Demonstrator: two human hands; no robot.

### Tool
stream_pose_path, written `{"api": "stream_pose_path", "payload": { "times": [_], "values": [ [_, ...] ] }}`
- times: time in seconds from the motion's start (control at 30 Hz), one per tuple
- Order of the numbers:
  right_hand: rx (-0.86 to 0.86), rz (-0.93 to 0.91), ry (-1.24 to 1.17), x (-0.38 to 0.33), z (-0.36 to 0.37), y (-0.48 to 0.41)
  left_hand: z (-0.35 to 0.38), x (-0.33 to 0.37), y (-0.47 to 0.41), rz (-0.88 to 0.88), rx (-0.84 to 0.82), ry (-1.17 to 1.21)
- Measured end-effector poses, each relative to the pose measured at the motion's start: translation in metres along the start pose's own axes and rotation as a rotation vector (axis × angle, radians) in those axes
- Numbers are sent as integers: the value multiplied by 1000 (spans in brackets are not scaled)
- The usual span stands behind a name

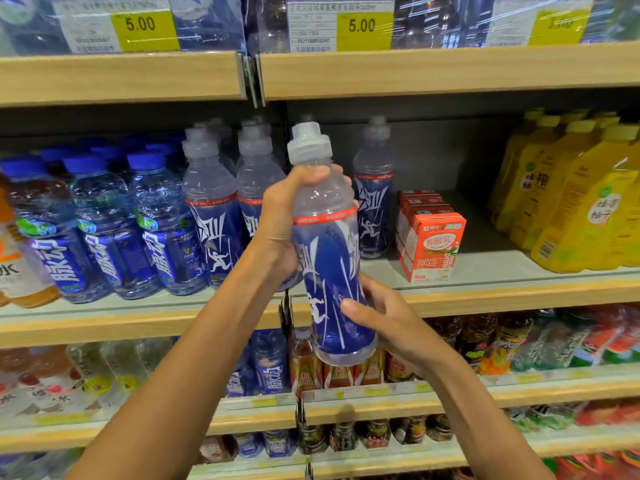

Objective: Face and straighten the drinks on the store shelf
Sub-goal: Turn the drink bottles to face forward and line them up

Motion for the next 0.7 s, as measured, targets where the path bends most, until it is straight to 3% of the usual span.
{"api": "stream_pose_path", "payload": {
  "times": [0.17, 0.33, 0.4, 0.57, 0.63, 0.7],
  "values": [
    [6, -24, 53, -11, 16, 0, 18, -4, -1, -50, -348, 247],
    [114, -124, 146, -11, 19, 2, 21, -15, 2, -75, -435, 247],
    [139, -151, 152, -9, 16, 2, 15, -19, 1, -85, -372, 142],
    [296, -279, 222, -17, -10, -8, -19, -33, -2, -78, -40, -223],
    [382, -338, 278, -22, -26, -15, -33, -40, 7, 16, 37, -431],
    [453, -374, 311, -22, -41, -23, -44, -50, 21, 200, 51, -804]
  ]
}}
Point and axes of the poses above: each hand's wrist, its own y-axis away from the middle knuckle, its own z-axis out of the palm, x = y × z, the point moved 6 cm from there along -y, towards the middle knuckle, and after that the axes turned 10 degrees about -y, right-handed, at the moved point
